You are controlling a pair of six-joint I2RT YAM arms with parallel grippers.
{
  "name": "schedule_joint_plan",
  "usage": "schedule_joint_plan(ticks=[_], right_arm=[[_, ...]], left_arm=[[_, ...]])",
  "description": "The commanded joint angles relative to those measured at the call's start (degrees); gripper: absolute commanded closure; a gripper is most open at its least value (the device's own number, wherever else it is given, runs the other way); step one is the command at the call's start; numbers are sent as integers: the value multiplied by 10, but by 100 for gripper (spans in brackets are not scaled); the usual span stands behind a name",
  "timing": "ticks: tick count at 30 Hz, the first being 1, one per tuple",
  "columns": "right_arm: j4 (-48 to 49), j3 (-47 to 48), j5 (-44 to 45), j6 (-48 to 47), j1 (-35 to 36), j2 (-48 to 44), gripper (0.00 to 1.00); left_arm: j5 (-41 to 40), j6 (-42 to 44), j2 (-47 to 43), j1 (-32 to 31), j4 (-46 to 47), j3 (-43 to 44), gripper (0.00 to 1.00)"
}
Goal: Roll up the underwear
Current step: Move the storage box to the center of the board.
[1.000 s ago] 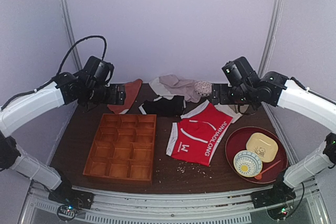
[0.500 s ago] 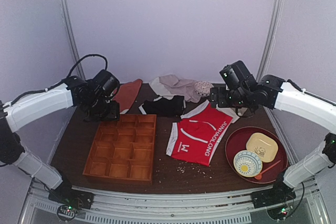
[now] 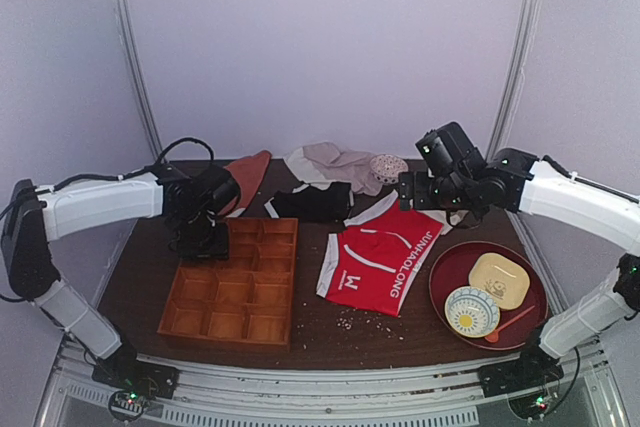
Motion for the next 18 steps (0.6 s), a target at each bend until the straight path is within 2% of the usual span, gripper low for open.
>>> schedule_joint_plan(ticks=[1, 11, 18], right_arm=[[-4, -5, 2, 9, 3, -11, 0], [-22, 7, 8, 10, 3, -12, 0], [-24, 6, 10, 8, 3, -9, 0]], left_arm=[[-30, 25, 31, 13, 11, 10, 47], [-49, 84, 107, 50, 43, 20, 47], [-64, 101, 121, 77, 49, -7, 47]])
